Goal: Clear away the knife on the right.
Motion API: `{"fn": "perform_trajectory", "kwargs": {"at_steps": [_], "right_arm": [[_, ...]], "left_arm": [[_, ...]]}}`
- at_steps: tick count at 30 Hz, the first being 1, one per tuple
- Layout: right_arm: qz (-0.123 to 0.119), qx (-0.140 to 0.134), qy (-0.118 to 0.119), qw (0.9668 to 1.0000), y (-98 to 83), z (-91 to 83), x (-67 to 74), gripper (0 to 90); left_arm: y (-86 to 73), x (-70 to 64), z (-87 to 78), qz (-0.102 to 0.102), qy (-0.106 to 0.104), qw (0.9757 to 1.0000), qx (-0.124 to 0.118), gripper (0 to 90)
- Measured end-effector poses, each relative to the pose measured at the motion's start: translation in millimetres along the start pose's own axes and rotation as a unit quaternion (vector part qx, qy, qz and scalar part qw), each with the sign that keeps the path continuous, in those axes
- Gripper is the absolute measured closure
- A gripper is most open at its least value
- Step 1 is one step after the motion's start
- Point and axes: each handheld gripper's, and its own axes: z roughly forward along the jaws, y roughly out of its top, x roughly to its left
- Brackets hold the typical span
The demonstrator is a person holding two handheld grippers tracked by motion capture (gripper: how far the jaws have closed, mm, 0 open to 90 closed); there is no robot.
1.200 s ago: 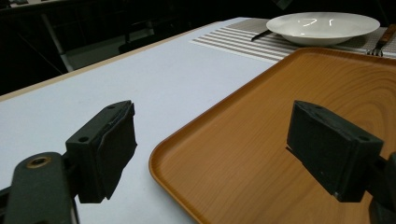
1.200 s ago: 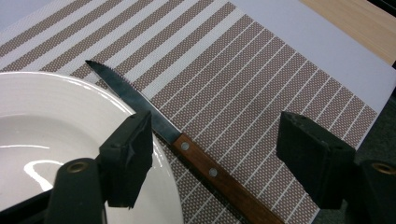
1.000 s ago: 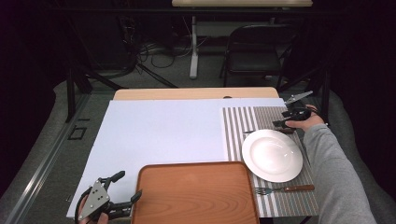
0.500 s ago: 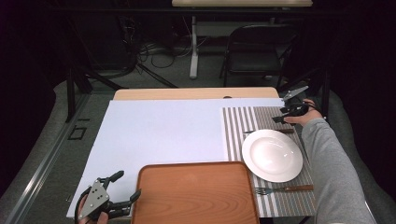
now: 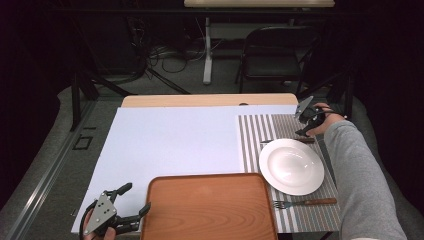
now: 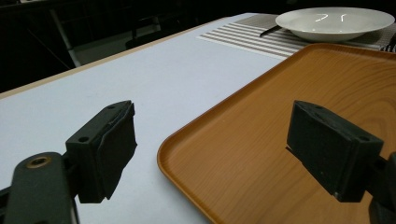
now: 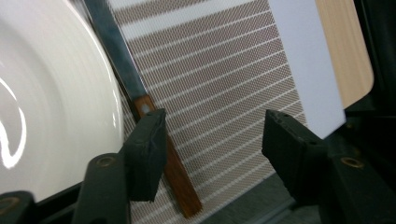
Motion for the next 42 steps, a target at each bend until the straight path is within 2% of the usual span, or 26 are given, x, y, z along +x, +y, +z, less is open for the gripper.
{"fn": "perform_trajectory", "kwargs": {"at_steps": [1, 2, 3, 5, 7, 9, 11, 16, 19, 25, 26, 28, 31, 35, 37, 41, 42], "right_arm": [[-0.027, 0.015, -0.004, 0.9995, 1.5, -1.0, 0.5, 42.1], [-0.027, 0.015, -0.004, 0.9995, 1.5, -1.0, 0.5, 42.1], [-0.055, 0.03, -0.011, 0.998, 2.6, -1.3, 0.0, 42.4], [-0.057, 0.038, -0.012, 0.9976, 2.8, -1.7, 0.8, 42.5], [-0.07, 0.044, -0.013, 0.9965, 3.8, -1.8, 0.1, 43.5], [-0.07, 0.049, -0.01, 0.9963, 4.1, -1.5, 0.0, 43.5], [-0.079, 0.055, -0.028, 0.995, 4.7, -1.7, 0.4, 45.9], [-0.078, 0.074, -0.026, 0.9939, 4.0, 1.0, 2.4, 48.5], [-0.088, 0.076, -0.021, 0.993, 3.5, 3.2, 4.2, 50.9], [-0.058, 0.089, -0.003, 0.9943, 4.5, 6.4, 7.4, 57.7], [-0.066, 0.088, -0.001, 0.9939, 4.7, 7.6, 7.3, 58.2], [-0.066, 0.094, 0.005, 0.9933, 4.3, 10.2, 9.1, 59.3], [-0.087, 0.105, 0.011, 0.9906, 3.1, 15.1, 10.9, 60.1], [-0.094, 0.114, 0.022, 0.9888, 2.6, 19.4, 13.9, 62.7], [-0.105, 0.121, 0.029, 0.9867, 3.2, 22.3, 15.0, 63.5], [-0.113, 0.125, 0.036, 0.9851, 3.3, 24.3, 16.0, 64.0], [-0.124, 0.122, 0.038, 0.984, 2.8, 25.8, 16.4, 64.2]], "left_arm": [[0.0, 0.0, 0.1, 0.0, 0.001, 1.0, 0.0, 15.6], [-0.1, 0.0, 0.3, 0.0, 0.001, 1.0, 0.0, 15.6], [-0.1, 0.1, 0.3, 0.0, 0.0, 1.0, 0.001, 15.6], [-0.1, 0.1, 0.5, 0.0, 0.0, 1.0, 0.001, 15.6], [-0.2, 0.1, 0.4, 0.0, 0.0, 1.0, 0.001, 15.6], [-0.1, 0.2, 0.3, 0.0, 0.0, 1.0, 0.001, 15.6], [-0.1, 0.1, 0.1, 0.0, 0.0, 1.0, 0.001, 15.6], [-0.1, 0.1, 0.1, 0.001, 0.001, 1.0, 0.001, 15.6], [-0.2, 0.1, 0.2, 0.0, 0.0, 1.0, 0.001, 15.6], [-0.3, 0.0, 0.5, 0.0, 0.0, 1.0, 0.002, 15.6], [-0.3, 0.0, 0.5, 0.0, 0.0, 1.0, 0.002, 15.5], [-0.3, -0.2, 0.5, -0.001, 0.0, 1.0, 0.003, 15.6], [-0.4, 0.0, 0.4, 0.0, 0.0, 1.0, 0.002, 15.6], [-0.4, 0.1, 0.4, 0.0, 0.0, 1.0, 0.002, 15.6], [-0.4, 0.3, 0.5, 0.001, 0.0, 1.0, 0.003, 15.6], [-0.4, 0.0, 0.4, 0.0, 0.0, 1.0, 0.002, 15.6], [-0.4, 0.0, 0.4, 0.0, 0.0, 1.0, 0.002, 15.6]]}}
